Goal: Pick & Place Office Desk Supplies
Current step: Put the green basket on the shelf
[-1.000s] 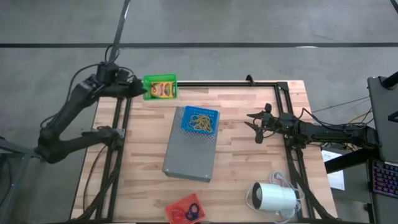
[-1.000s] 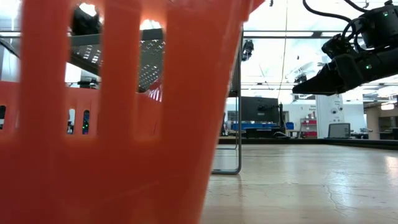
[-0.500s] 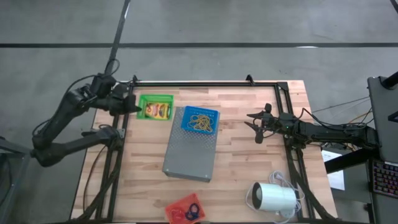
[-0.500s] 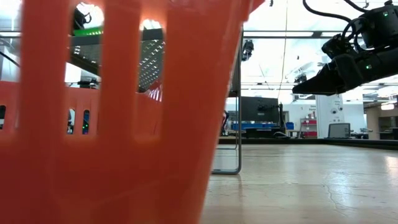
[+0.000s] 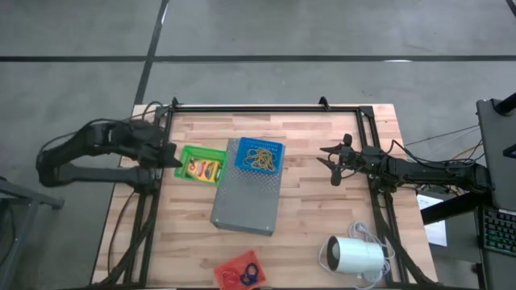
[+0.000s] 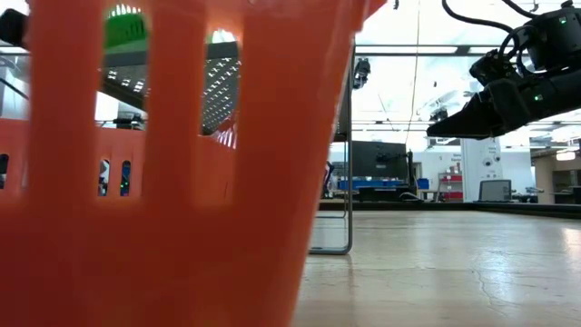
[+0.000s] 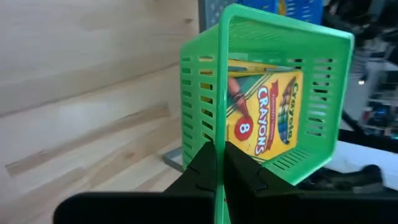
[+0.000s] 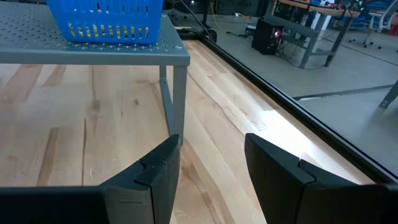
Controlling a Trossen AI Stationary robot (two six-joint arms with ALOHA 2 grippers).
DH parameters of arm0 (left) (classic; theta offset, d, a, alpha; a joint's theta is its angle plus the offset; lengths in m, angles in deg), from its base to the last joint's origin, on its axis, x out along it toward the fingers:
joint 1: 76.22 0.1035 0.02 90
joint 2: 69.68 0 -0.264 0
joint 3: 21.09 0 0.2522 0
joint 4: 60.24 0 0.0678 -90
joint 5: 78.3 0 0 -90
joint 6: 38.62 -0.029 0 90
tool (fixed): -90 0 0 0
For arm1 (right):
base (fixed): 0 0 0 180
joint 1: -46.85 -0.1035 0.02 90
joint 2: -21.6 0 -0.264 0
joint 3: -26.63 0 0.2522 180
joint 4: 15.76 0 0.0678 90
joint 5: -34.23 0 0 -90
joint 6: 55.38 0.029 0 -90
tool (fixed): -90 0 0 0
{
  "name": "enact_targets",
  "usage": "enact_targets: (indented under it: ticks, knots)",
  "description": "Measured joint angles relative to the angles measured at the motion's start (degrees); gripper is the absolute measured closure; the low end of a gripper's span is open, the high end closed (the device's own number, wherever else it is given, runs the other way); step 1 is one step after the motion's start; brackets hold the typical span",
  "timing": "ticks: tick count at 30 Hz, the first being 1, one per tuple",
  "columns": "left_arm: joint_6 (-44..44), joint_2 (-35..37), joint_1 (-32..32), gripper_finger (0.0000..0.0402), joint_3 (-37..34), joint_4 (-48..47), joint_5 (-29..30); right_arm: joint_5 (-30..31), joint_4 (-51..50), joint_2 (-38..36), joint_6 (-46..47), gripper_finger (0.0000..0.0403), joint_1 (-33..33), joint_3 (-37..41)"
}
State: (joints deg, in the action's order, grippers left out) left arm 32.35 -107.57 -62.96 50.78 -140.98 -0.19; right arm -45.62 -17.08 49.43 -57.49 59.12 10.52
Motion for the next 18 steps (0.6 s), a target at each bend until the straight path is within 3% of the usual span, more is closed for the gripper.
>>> enact_targets:
  ticks: [10, 15, 18]
  knots:
    - [16.5, -8.0, -28.4, 0.039, 0.0, 7.3, 16.5, 0.0, 0.0, 0.0, 0.0, 0.0225, 0.0, 0.0]
    - [22.1, -12.1, -37.3, 0.039, 0.0, 11.4, 21.2, 0.0, 0.0, 0.0, 0.0, 0.0225, 0.0, 0.0]
    - [22.5, -13.8, -39.3, 0.039, 0.0, 13.8, 23.9, 0.0, 0.0, 0.0, 0.0, 0.0225, 0.0, 0.0]
